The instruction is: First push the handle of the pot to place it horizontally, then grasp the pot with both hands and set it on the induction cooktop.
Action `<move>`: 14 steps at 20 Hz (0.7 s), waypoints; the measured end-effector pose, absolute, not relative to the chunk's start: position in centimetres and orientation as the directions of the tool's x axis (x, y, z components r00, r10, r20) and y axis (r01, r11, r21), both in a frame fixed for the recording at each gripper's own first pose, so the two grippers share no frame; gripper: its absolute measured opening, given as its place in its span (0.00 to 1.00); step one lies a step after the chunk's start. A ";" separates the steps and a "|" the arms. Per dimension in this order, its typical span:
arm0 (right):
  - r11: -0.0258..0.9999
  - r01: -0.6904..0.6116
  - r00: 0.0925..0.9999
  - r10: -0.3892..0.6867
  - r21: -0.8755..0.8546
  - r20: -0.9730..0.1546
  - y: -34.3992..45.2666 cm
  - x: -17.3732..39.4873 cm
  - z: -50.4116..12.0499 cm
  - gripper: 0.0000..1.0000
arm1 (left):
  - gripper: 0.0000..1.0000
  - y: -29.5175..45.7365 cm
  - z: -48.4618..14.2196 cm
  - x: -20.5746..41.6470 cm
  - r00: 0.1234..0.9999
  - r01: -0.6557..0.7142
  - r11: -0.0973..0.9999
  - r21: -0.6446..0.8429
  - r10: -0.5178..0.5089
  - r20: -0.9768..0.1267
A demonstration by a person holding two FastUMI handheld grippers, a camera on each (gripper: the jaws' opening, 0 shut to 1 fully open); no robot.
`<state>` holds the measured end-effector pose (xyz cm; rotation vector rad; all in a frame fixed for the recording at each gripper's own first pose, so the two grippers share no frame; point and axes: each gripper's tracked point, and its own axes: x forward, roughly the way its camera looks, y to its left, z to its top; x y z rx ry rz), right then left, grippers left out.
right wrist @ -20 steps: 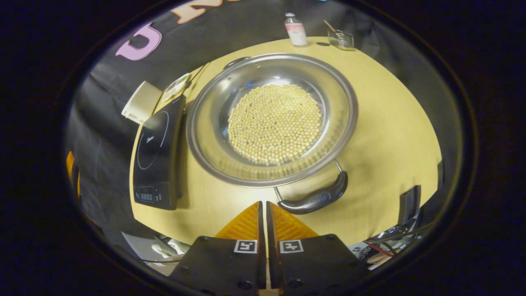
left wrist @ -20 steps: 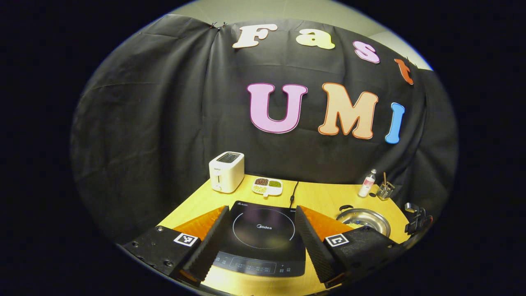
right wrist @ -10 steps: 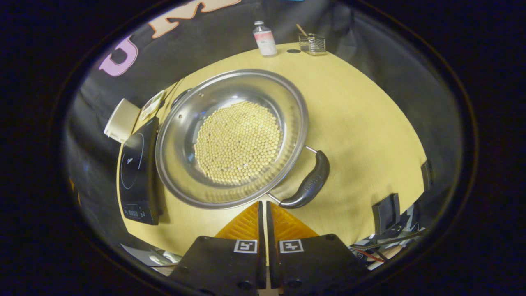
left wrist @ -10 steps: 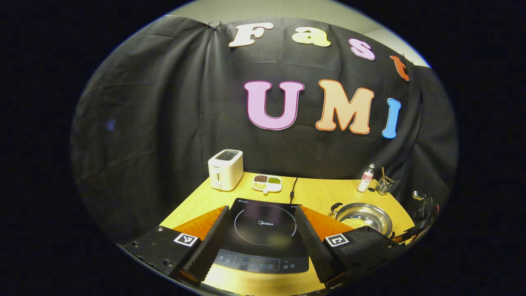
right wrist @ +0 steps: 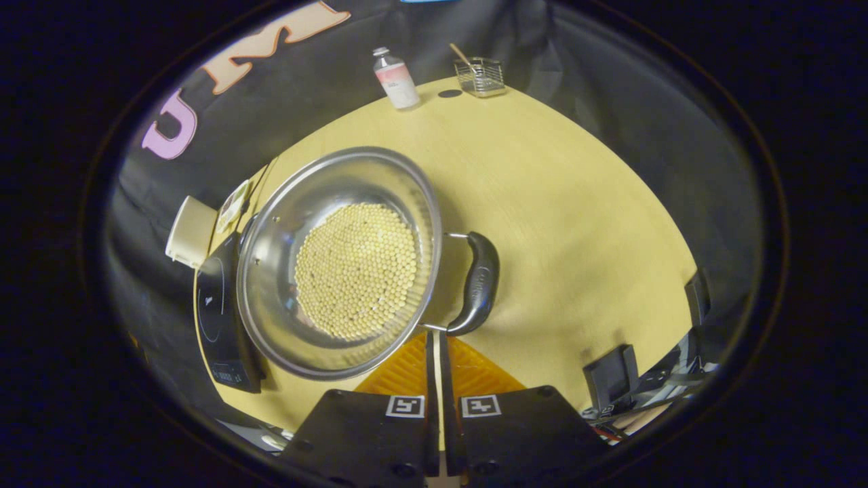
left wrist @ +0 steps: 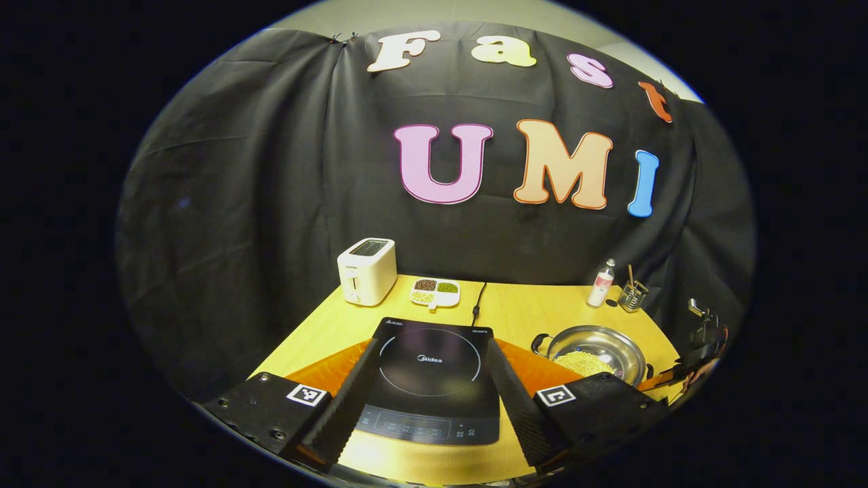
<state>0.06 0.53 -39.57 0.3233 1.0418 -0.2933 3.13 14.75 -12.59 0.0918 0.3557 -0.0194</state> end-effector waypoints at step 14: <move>0.937 0.289 0.433 0.056 0.197 -0.900 -3.0 4.7 -38.6 0.06 | 0.97 7.9 -14.4 3.1 0.918 -0.099 0.994 0.045 0.109 -0.381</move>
